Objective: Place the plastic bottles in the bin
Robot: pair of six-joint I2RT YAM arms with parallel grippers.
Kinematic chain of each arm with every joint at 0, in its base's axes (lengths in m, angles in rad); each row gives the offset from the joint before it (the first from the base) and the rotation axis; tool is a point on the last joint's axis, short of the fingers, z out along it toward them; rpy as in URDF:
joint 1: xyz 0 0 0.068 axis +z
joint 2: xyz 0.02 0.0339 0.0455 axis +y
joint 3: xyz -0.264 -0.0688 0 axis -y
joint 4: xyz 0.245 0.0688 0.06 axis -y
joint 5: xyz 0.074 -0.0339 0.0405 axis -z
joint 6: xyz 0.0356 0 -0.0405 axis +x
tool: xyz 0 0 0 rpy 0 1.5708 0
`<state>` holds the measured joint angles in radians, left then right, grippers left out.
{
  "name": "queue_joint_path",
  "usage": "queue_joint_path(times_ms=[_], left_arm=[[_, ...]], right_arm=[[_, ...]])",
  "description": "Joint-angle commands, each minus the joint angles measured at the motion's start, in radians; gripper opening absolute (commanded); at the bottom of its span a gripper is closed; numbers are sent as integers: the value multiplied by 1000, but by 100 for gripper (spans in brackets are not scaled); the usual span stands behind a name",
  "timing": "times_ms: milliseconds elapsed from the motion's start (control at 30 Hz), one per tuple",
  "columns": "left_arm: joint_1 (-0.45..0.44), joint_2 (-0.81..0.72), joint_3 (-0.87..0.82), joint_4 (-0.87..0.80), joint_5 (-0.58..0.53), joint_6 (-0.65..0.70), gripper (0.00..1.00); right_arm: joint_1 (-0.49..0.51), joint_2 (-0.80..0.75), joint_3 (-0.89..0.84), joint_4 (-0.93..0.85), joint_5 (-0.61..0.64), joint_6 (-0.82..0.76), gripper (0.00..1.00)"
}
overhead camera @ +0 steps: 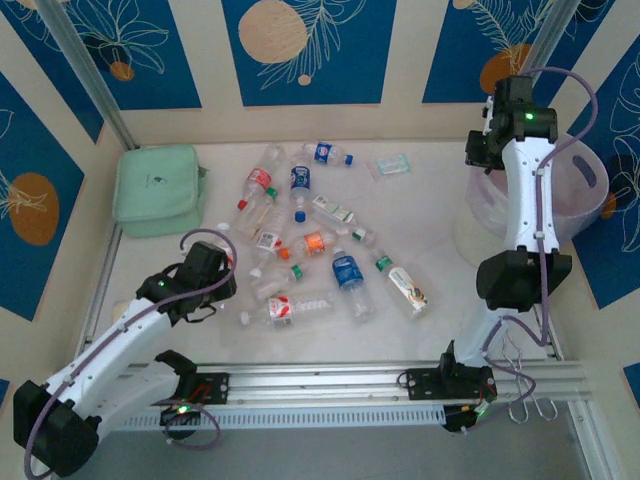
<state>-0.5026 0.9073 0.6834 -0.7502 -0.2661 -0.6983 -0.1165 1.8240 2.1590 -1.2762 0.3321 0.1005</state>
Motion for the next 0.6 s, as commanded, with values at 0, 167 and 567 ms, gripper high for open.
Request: queue_joint_path(times_ms=[0,167,567], left_arm=[[-7,32,48,-25,-35,27,49],[-7,35,74,2,-42,43,49],[-6,68,140,30,-10,83,48]], right_arm=[[28,26,55,-25,-42,-1,18],[110,56,117,-54,-67,4,8],[405,129,204,-48,-141,45,4]])
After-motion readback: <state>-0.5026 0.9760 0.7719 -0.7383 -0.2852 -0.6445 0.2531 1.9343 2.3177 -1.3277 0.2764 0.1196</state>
